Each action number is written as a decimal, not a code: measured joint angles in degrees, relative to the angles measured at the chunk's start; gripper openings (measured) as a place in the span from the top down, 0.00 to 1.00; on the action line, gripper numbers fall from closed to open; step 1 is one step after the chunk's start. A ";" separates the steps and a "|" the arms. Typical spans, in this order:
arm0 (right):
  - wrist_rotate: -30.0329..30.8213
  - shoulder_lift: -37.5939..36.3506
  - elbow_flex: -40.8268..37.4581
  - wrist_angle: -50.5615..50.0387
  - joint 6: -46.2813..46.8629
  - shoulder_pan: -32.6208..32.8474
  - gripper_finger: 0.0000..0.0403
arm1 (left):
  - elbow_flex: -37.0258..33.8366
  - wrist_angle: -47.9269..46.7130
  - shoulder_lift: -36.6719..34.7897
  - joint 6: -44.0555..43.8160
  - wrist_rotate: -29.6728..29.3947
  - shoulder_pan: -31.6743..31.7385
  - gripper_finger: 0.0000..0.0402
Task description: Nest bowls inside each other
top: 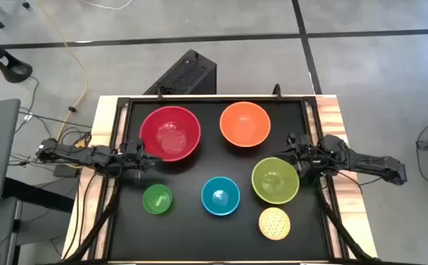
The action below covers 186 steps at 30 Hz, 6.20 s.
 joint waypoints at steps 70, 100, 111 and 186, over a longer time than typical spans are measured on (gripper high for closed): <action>0.00 0.00 0.00 0.00 0.00 0.00 0.91 | 0.07 0.35 7.24 -17.44 -22.84 0.02 0.98; 34.97 23.87 19.23 -2.39 2.96 -2.06 0.77 | 35.27 -27.01 31.89 -7.23 -27.50 7.04 0.89; 23.86 55.35 45.47 -30.49 6.19 -22.72 0.48 | 37.40 -33.87 31.89 -10.19 -8.42 25.62 0.53; 11.09 124.67 118.87 -43.29 15.99 -8.04 0.96 | 41.09 -30.23 25.33 6.21 13.56 71.91 0.39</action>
